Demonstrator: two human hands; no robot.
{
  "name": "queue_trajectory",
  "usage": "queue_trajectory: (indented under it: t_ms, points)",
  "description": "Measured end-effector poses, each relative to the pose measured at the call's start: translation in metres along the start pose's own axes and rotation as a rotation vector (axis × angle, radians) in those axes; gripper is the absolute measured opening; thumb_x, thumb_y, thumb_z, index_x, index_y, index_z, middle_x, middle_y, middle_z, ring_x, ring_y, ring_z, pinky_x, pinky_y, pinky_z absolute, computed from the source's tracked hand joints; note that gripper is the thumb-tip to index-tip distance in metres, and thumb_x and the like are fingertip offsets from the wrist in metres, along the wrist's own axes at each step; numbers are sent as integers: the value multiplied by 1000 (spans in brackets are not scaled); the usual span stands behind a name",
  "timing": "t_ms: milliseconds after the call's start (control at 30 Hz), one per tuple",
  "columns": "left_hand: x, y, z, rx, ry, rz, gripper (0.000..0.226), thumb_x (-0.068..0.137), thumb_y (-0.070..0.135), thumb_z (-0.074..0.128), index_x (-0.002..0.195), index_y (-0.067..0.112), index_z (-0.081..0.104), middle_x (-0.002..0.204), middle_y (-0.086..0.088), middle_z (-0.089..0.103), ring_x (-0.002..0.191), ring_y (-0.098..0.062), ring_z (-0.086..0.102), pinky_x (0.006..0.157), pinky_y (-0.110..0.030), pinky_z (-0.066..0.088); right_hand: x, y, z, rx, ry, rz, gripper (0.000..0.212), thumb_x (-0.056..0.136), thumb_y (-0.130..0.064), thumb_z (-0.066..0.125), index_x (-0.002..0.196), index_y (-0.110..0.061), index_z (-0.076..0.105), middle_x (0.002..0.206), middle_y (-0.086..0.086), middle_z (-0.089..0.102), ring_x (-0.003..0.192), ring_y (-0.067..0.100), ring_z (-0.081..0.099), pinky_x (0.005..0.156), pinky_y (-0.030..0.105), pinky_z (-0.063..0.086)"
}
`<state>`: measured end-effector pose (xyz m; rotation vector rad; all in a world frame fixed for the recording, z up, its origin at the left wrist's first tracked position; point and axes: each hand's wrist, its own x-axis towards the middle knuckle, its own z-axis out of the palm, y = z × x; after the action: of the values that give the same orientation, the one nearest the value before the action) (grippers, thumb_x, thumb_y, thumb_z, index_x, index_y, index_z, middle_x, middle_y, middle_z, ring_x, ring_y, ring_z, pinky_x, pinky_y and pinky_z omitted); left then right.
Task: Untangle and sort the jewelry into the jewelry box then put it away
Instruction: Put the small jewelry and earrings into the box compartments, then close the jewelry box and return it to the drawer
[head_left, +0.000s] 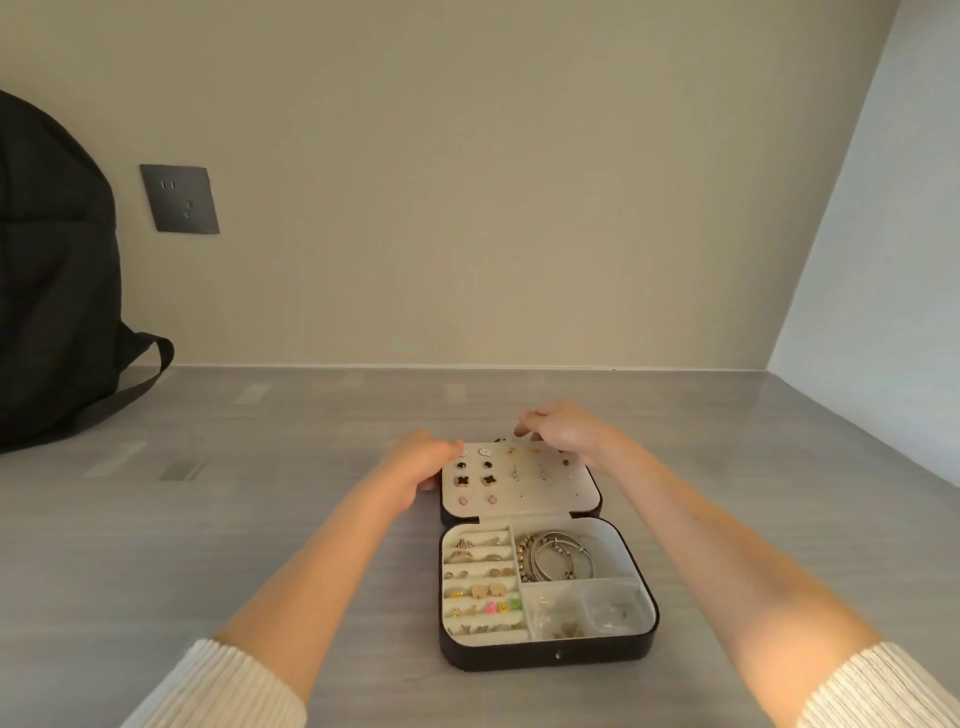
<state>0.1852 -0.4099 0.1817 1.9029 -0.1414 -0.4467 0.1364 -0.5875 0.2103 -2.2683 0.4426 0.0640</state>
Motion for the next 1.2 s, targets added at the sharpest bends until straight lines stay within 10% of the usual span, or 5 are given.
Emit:
queue_trajectory:
  t_ms: [267, 533, 800, 933, 1200]
  points:
    - [-24, 15, -14, -226, -119, 156, 14, 89, 4, 56, 87, 15, 66, 85, -1, 64, 82, -13, 53, 71, -22, 41, -17, -12, -25, 203, 101, -53, 1, 85, -14, 56, 84, -14, 56, 77, 6, 44, 61, 17, 38, 49, 20, 30]
    - [-54, 23, -24, -65, -77, 399, 28, 90, 6, 57, 117, 10, 62, 101, -5, 63, 85, -11, 56, 74, -18, 45, -53, -24, -41, 4, -35, -357, 50, 85, -47, 61, 56, -17, 33, 62, -2, 18, 55, 17, 17, 51, 30, 12]
    - [-84, 18, -29, 109, 33, 615, 31, 85, 12, 65, 115, 21, 63, 97, 9, 64, 84, -7, 59, 75, -10, 44, -97, -19, -36, -132, 147, -636, 15, 80, -30, 71, 89, -19, 66, 68, -13, 56, 55, 0, 48, 47, 17, 41]
    - [-112, 12, -36, 48, -78, 665, 35, 79, 6, 70, 107, 25, 65, 101, 10, 69, 91, 3, 64, 76, -8, 46, -127, -6, -31, -391, 313, -847, 29, 79, -34, 72, 105, -23, 67, 96, -16, 68, 84, -1, 61, 75, 18, 47]
    - [-155, -27, -31, 246, -118, 845, 48, 65, 2, 80, 84, 44, 70, 101, 18, 61, 96, 1, 59, 90, -6, 38, -162, 45, 9, -704, 556, -1262, 17, 83, -26, 61, 98, -26, 52, 88, -4, 62, 78, 14, 50, 70, 21, 34]
